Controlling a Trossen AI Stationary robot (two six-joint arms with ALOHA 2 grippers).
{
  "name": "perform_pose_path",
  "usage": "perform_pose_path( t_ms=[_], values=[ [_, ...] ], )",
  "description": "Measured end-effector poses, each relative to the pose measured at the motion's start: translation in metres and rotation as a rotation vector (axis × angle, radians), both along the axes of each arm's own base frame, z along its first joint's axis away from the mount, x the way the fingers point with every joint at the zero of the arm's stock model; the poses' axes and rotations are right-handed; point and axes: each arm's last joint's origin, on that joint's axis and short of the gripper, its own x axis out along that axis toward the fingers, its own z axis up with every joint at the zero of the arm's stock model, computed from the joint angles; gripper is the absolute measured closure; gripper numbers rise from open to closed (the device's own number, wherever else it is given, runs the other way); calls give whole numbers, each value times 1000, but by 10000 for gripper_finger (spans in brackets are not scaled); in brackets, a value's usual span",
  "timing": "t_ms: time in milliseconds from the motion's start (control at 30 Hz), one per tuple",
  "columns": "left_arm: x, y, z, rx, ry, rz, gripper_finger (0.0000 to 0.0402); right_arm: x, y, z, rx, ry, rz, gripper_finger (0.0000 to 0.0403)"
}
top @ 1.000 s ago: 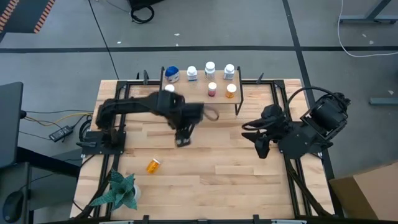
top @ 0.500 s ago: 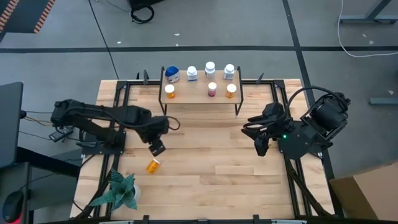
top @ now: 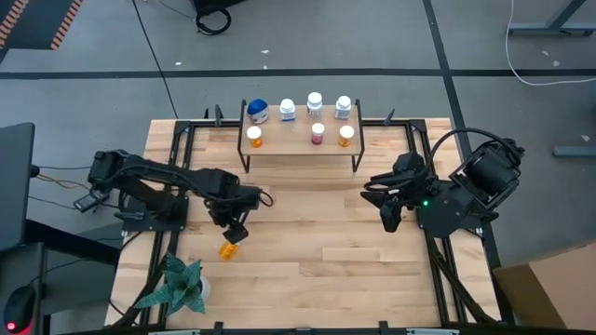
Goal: Pick and place medicine bottles onto shelf by color
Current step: Put the orange pill bottle on the shelf
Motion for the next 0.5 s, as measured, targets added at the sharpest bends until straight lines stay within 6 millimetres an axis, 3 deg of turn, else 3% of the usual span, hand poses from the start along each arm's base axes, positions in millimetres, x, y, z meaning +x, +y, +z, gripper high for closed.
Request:
perform_pose_path(
  t_ms=[300, 500],
  values=[
    [14, -2, -38, -5, 178, -67, 124, 0, 0, 0, 6, -2, -1, 156],
    [21, -2, -45, -21, 155, -64, 124, 0, 0, 0, 4, -1, 2, 156]
  ],
)
